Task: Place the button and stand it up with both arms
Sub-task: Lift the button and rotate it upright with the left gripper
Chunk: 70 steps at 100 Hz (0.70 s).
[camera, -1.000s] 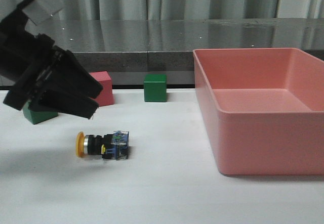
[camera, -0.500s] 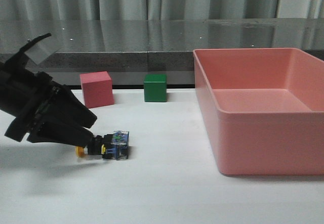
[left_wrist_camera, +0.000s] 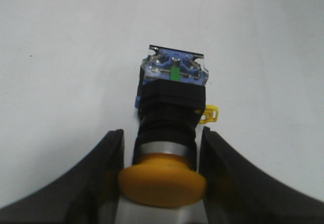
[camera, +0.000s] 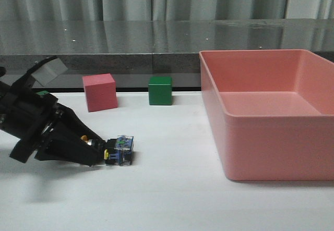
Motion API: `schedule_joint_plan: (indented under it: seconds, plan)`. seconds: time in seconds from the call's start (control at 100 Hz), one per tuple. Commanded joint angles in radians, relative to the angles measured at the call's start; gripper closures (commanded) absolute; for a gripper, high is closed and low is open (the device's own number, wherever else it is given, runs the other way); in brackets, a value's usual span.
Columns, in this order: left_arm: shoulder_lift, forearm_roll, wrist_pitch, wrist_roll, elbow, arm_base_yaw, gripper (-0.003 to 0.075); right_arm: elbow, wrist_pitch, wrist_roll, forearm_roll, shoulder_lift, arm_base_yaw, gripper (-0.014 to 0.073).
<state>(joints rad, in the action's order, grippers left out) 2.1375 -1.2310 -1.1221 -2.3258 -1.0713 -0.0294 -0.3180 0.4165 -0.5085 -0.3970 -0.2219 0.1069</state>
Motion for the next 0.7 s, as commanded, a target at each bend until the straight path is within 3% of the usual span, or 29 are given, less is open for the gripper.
schedule_joint_plan:
  seconds: [0.0,0.02,0.32,0.46,0.69]
  plan:
    - [-0.039,0.038,-0.054,0.005,-0.011,0.004,0.0706,-0.026,-0.069,0.000,-0.020,-0.009,-0.004,0.0707]
    - [-0.042,0.050,-0.055,0.007,-0.011,0.004,0.0743,-0.026,-0.069,0.000,-0.020,-0.009,-0.004,0.0707]
    - [-0.265,0.226,-0.055,0.222,-0.089,-0.004,0.0739,-0.026,-0.069,0.000,-0.020,-0.009,-0.004,0.0707]
    - [-0.402,0.483,0.061,0.425,-0.204,-0.052,0.0739,-0.026,-0.069,0.000,-0.020,-0.009,-0.004,0.0707]
    - [-0.443,0.931,0.063,0.721,-0.367,-0.249,0.0739,-0.026,-0.069,0.000,-0.020,-0.009,-0.004,0.0707]
